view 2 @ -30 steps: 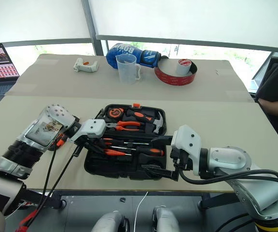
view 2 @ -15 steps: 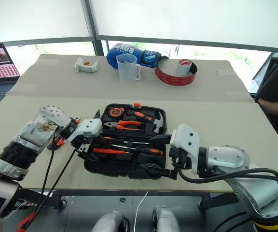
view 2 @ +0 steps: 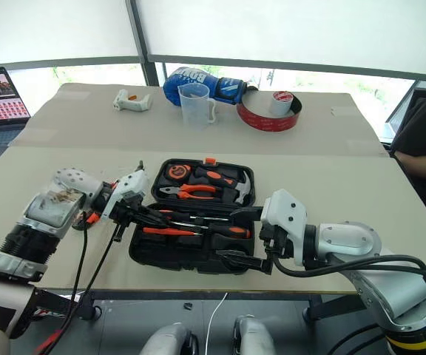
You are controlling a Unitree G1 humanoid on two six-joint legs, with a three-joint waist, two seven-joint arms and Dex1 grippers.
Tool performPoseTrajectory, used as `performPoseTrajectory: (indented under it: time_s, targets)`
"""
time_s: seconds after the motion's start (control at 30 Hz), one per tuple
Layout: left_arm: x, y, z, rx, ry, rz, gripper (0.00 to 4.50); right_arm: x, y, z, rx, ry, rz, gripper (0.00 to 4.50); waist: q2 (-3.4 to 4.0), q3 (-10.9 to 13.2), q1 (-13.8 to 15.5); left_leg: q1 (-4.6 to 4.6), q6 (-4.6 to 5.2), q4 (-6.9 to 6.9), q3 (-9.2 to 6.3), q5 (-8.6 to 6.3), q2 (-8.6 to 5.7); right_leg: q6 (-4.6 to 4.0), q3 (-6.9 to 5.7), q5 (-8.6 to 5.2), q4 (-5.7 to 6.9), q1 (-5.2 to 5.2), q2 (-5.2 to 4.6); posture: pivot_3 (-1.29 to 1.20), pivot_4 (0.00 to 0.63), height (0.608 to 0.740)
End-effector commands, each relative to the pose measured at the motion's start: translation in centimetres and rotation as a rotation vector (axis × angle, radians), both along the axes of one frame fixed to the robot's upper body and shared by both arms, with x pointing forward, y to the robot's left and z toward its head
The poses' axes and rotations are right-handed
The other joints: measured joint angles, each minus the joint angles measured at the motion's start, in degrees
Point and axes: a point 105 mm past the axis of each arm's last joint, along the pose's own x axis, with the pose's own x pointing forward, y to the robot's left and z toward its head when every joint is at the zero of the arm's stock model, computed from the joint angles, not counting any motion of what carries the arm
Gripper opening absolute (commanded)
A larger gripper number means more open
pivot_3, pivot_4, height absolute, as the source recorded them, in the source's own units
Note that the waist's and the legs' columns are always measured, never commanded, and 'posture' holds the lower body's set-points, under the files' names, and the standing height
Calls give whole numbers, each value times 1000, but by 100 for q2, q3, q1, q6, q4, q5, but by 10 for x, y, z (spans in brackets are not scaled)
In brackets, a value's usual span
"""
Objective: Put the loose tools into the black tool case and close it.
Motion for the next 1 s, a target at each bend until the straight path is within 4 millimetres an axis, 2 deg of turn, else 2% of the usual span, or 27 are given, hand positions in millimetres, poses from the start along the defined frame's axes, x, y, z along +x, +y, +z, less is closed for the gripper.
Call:
performPoseTrajectory:
  time_s: [0.03,0.23,0.63,0.9,1.0]
  targets:
    - [2,-3,1,-24,-41,24,98,-2,1,9,-2,-44,22,4500,0,0,2,2,0,0,0,0,0,0,2,0,1,1,-1,0,150,714]
    - [-1,-9,-5,-46,-23,49,98,-3,0,7,-7,-34,26,4500,0,0,6,7,1,1,-1,-1,0,1,2,1,1,7,-5,0,150,714]
    - [-7,2,-25,-8,-20,88,98,-4,1,5,-5,-23,29,4500,1,-1,0,22,2,-3,-1,-1,2,2,3,1,1,16,-36,0,150,714]
    - [-6,3,-16,-47,-36,126,98,-2,2,5,0,-21,34,4500,1,-1,5,23,2,-3,-2,-1,1,7,0,4,2,19,-45,0,150,714]
    - [-2,3,3,-113,-60,163,98,-2,3,6,2,-28,46,4500,1,-1,4,21,2,-4,-3,-2,1,7,-2,4,1,18,-45,0,150,714]
